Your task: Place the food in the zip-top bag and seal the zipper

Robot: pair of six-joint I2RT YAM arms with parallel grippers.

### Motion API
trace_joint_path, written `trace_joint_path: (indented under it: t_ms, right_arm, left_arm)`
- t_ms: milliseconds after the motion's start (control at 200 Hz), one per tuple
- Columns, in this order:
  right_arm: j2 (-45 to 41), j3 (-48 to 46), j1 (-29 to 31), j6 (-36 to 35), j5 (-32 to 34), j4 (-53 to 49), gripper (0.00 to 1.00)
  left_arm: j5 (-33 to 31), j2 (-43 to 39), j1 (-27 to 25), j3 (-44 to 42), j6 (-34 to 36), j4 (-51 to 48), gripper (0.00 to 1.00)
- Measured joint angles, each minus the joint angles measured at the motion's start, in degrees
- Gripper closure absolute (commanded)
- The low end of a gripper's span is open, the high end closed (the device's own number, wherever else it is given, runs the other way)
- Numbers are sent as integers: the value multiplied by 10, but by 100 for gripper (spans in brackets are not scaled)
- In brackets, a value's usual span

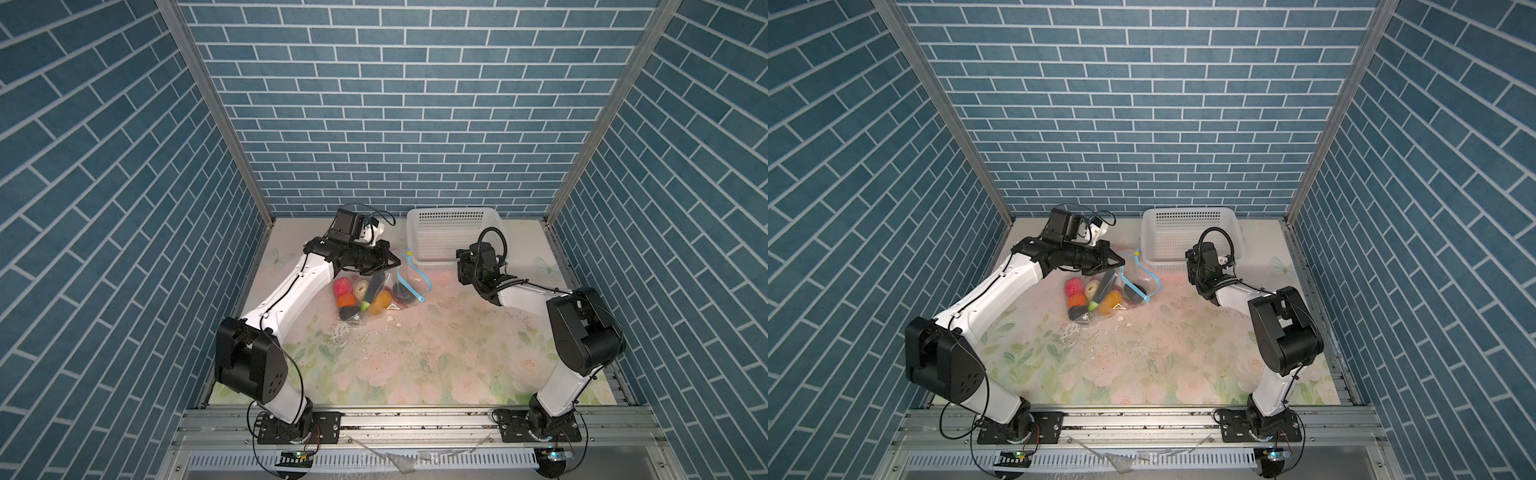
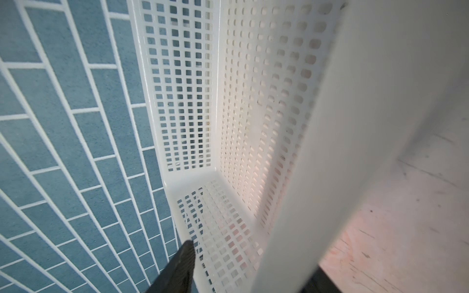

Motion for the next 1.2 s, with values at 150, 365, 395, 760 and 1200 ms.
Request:
trace_joint_path:
  t_ms: [150, 365, 395, 760, 1200]
  right_arm:
    - [18, 17, -1, -1, -6, 7, 42]
    - [37, 40, -1, -14, -10, 11, 43]
    - [39, 43, -2, -15, -11, 12, 43]
    - [61, 72, -11, -51, -12, 21, 44]
    - [77, 97, -12, -103, -18, 25, 50]
  left_arm:
    - [0, 0, 0, 0, 2, 0, 100]
    - [0, 0, 0, 0, 2, 0, 100]
    - [0, 0, 0, 0, 2, 0, 100]
    - [0, 0, 0, 0, 2, -2, 100]
    - [0, 0, 1, 0, 3, -4, 100]
